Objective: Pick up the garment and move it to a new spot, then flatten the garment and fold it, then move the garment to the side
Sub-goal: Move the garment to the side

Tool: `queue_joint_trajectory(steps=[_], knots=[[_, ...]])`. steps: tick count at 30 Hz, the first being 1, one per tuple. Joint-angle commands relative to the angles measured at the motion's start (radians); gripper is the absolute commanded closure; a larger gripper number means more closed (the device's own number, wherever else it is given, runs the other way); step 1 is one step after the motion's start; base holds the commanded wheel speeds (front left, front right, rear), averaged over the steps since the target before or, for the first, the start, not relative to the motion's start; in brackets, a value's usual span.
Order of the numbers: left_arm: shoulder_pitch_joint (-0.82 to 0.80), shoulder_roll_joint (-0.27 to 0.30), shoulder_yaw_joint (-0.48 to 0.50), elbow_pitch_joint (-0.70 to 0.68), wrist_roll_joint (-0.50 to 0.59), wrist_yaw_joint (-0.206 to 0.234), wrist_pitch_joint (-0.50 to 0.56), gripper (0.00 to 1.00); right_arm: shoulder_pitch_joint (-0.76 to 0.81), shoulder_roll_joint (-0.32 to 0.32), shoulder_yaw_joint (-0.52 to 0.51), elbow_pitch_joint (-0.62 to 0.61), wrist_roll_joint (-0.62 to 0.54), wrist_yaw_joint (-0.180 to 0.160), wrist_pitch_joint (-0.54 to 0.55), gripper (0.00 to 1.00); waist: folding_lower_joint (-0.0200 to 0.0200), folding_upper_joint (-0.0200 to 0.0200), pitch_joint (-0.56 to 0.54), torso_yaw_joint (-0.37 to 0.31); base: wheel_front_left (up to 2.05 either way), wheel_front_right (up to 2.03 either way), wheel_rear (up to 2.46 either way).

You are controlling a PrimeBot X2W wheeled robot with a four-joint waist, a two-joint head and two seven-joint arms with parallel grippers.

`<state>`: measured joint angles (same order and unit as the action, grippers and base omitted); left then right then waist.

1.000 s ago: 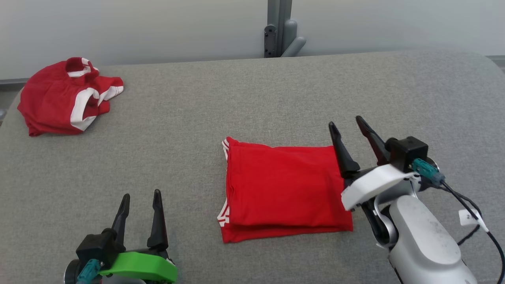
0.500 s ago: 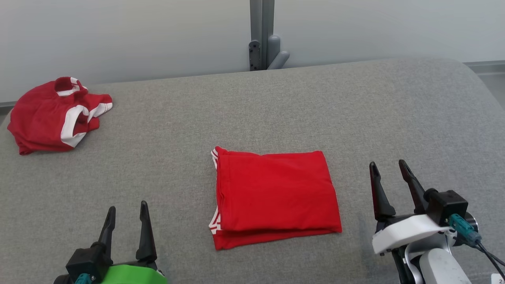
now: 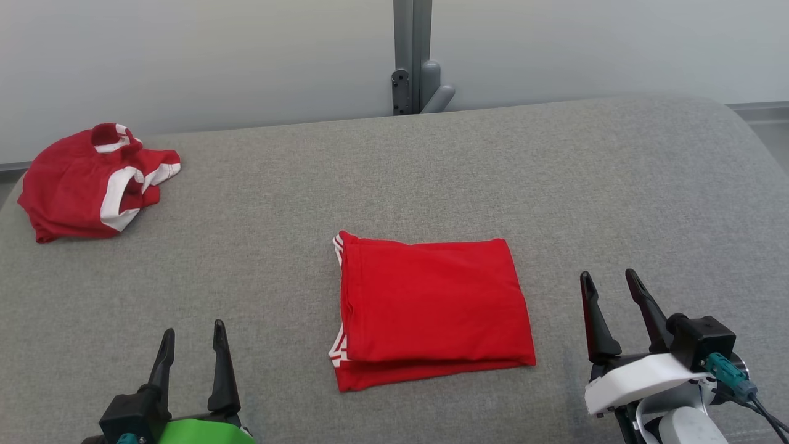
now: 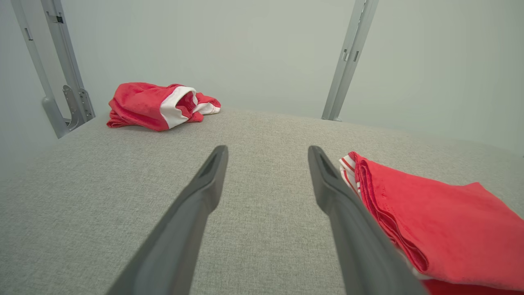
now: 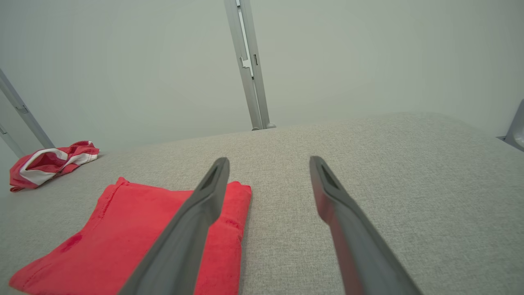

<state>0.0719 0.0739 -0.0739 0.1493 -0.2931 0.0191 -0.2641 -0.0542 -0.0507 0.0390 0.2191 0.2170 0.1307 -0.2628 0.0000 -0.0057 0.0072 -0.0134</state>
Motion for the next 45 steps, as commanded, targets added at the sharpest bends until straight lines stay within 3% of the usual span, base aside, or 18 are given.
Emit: queue_joint_trajectory(steps=[1,14,22,33,45], knots=[[0.012,-0.003,0.006,0.000,0.013,-0.002,0.001,0.00,0.002,0.000,-0.002,-0.005,0.002,0.000,-0.003,0.00,0.0000,0.0057,0.000,0.002,0.00,0.00,0.00],[0.003,-0.009,0.021,0.002,0.025,-0.013,0.001,0.00,-0.025,0.000,-0.002,0.002,-0.010,0.000,0.005,0.00,0.0000,0.0057,0.011,0.011,0.00,0.00,0.00],[-0.028,-0.014,0.013,0.009,0.034,-0.019,0.001,0.00,-0.131,-0.023,0.030,0.107,-0.033,0.000,0.139,0.00,0.0000,0.0057,0.045,0.045,0.00,0.00,0.00],[-0.067,-0.020,0.006,0.015,0.029,-0.024,0.001,0.00,-0.280,-0.121,0.130,0.302,0.208,0.000,0.369,0.00,0.0000,0.0057,0.125,0.126,0.00,0.00,0.00],[-0.104,-0.023,0.017,0.033,0.031,-0.037,0.001,0.00,-0.346,-0.176,0.245,0.381,0.430,0.000,0.492,0.00,0.0000,0.0057,0.175,0.174,0.00,0.00,0.00]])
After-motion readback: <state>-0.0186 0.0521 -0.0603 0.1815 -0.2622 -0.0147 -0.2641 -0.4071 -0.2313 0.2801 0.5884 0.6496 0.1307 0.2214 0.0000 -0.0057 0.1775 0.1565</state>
